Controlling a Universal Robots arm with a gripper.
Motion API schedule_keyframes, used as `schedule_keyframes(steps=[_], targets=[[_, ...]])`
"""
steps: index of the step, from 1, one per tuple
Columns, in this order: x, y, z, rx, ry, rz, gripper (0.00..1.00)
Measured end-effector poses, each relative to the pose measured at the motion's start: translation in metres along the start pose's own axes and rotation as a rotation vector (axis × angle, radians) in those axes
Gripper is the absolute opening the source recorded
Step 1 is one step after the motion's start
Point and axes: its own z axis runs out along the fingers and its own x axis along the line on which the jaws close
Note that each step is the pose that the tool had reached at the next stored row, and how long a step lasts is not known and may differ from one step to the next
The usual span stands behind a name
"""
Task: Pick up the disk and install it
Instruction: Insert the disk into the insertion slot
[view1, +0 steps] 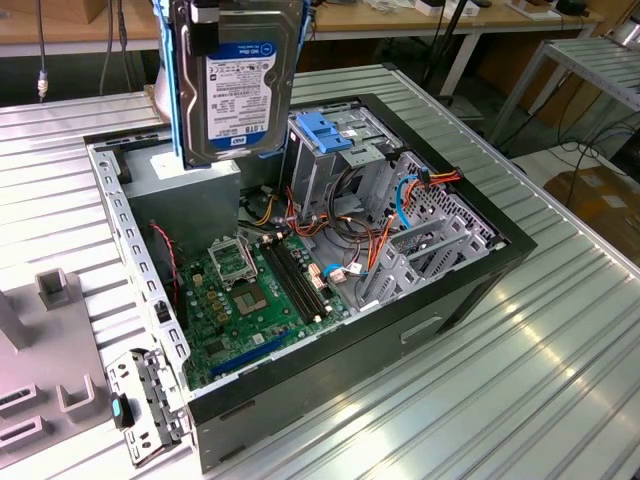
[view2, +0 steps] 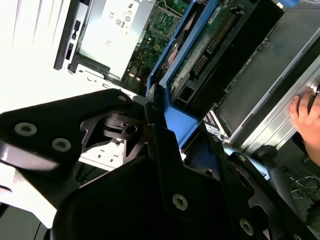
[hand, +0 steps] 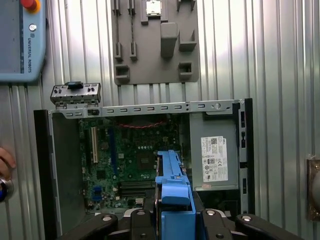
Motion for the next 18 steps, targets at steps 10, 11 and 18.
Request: schedule_keyframes(steps=[10, 11, 18], targets=[[0.0022, -0.0017, 0.0005, 0.0000, 0.0000, 0.000, 0.37], [0.0025, -0.0019, 0.0005, 0.0000, 0.0000, 0.000, 0.37], [0.0072, -0.0027, 0.0009, 0.0000, 0.0000, 0.000, 0.37]])
